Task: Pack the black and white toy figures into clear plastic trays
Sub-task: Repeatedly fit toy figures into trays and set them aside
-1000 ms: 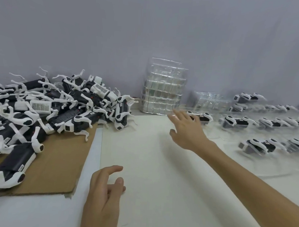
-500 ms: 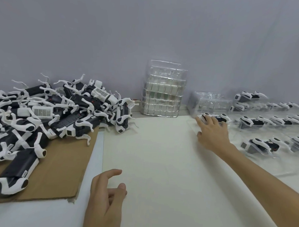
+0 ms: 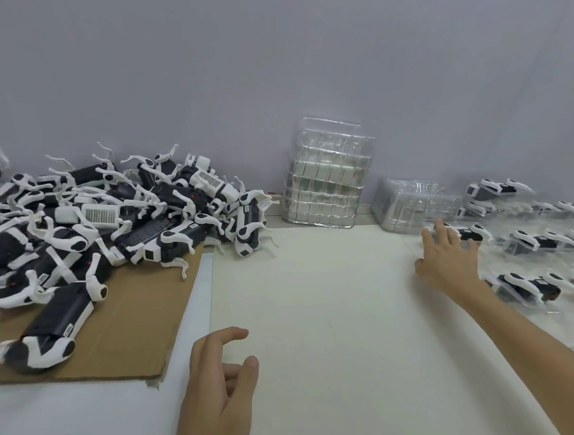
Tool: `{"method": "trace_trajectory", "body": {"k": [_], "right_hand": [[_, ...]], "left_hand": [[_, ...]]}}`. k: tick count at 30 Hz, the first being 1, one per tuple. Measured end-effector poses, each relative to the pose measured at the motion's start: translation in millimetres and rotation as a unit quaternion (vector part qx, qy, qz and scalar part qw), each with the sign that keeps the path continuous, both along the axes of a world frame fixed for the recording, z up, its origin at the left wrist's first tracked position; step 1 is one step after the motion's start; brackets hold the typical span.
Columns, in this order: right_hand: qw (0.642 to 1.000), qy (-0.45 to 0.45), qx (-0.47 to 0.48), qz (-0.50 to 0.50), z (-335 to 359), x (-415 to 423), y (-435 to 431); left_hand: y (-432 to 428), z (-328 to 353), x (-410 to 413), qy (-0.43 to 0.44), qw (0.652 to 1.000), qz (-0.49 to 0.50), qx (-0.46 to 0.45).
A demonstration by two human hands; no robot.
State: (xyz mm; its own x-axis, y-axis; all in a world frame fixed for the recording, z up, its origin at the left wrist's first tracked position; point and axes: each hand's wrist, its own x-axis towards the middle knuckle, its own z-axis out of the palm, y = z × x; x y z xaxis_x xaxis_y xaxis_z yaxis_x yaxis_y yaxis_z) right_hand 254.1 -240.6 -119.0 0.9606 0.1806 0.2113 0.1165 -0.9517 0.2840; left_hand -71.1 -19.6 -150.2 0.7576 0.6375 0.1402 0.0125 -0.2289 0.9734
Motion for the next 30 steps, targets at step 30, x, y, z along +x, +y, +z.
{"method": "trace_trajectory", "body": {"k": [30], "right_hand": [[0.881, -0.187, 0.373, 0.225, 144.8, 44.1, 175.0]], "left_hand": [[8.2, -9.1, 8.8, 0.031, 0.999, 0.0, 0.022]]}}
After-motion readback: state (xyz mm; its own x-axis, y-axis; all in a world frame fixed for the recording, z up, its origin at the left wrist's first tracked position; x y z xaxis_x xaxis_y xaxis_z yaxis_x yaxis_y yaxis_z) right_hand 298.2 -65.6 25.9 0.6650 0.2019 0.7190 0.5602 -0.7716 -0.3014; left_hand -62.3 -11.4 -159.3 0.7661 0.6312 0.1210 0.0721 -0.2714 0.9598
